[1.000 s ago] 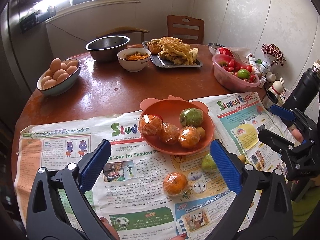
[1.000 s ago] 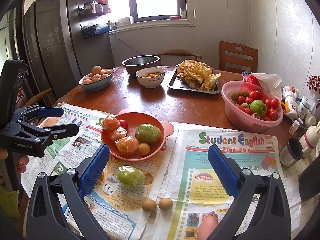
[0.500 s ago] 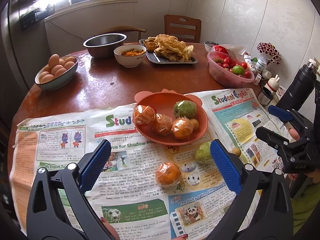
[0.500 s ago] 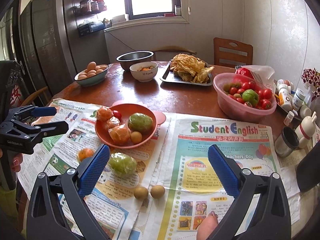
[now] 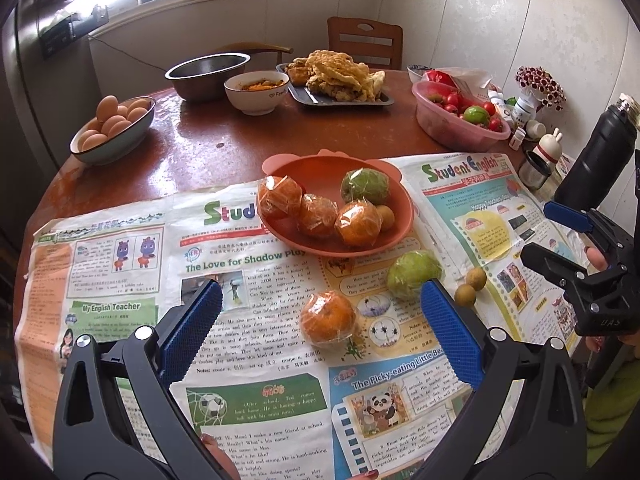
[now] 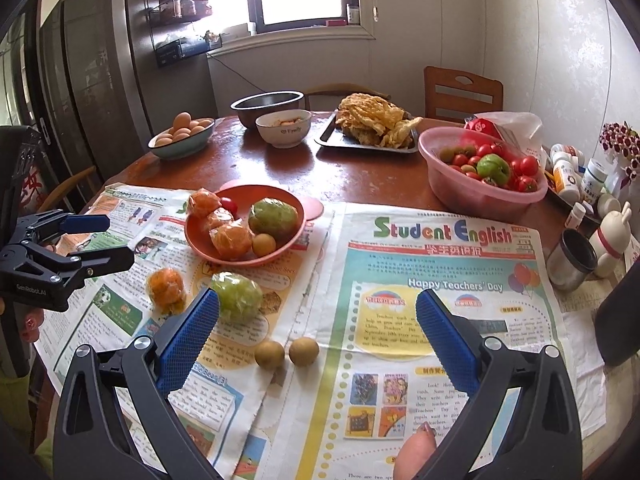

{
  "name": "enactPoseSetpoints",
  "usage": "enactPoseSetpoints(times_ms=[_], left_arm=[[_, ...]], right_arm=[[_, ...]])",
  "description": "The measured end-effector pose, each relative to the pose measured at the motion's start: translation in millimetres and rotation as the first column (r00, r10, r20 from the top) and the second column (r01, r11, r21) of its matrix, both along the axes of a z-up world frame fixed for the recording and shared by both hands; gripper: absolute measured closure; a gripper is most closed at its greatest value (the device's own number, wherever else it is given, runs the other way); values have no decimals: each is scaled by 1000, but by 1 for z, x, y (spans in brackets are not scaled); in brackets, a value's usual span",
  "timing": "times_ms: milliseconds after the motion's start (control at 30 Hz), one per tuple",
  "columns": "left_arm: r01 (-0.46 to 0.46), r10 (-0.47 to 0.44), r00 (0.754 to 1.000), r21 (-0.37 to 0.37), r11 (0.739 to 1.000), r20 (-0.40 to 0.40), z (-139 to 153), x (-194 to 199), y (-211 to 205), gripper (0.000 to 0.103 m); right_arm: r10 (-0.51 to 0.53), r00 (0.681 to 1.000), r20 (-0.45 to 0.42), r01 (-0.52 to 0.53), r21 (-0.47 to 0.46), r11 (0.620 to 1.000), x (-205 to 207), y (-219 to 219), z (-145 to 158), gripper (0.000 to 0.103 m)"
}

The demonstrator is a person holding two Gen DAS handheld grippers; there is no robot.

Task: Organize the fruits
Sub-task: 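Grasp a wrapped mandarin with the left tool while the right tool grasps a small tan round fruit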

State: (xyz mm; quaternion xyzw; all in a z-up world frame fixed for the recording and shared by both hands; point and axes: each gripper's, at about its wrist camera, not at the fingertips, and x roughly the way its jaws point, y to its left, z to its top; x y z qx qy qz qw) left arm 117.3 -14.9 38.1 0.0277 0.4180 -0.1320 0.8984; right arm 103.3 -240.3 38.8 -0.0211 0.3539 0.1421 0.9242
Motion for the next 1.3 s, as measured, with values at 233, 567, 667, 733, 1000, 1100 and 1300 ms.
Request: enactPoseSetpoints(times_ms=[233, 567, 667, 733, 1000, 1100, 1300], left_arm=[[8, -8, 1000, 3, 1000, -21, -13, -7, -4, 10], [2, -2, 999, 17, 1000, -38, -26, -12, -6, 10], [-5, 6, 999, 21, 1000, -42, -31, -13, -6, 10], [-8, 9, 999, 23, 1000, -46, -34, -13, -6, 10], [-20, 22, 998, 26, 999, -53, -44, -11, -5, 10], [-26, 28, 998, 34, 999, -61, -47, -9, -4, 10], [-28, 30, 997, 27, 999, -73, -54, -5, -3, 10]], right_arm=[[-7, 1000, -10, 7, 3, 1000, -1, -6, -6, 4], [-9, 999, -43, 7, -39, 999, -5, -12, -23, 4], [-13, 998, -62, 9, -64, 998, -6, -13, -33, 4], [-18, 997, -72, 12, -83, 997, -6, -14, -39, 4], [-33, 994, -102, 22, -107, 994, 0, -15, -58, 5], [-18, 994, -105, 8, -97, 995, 1, -13, -61, 6], [5, 992, -129, -20, -115, 993, 6, -5, -70, 25]])
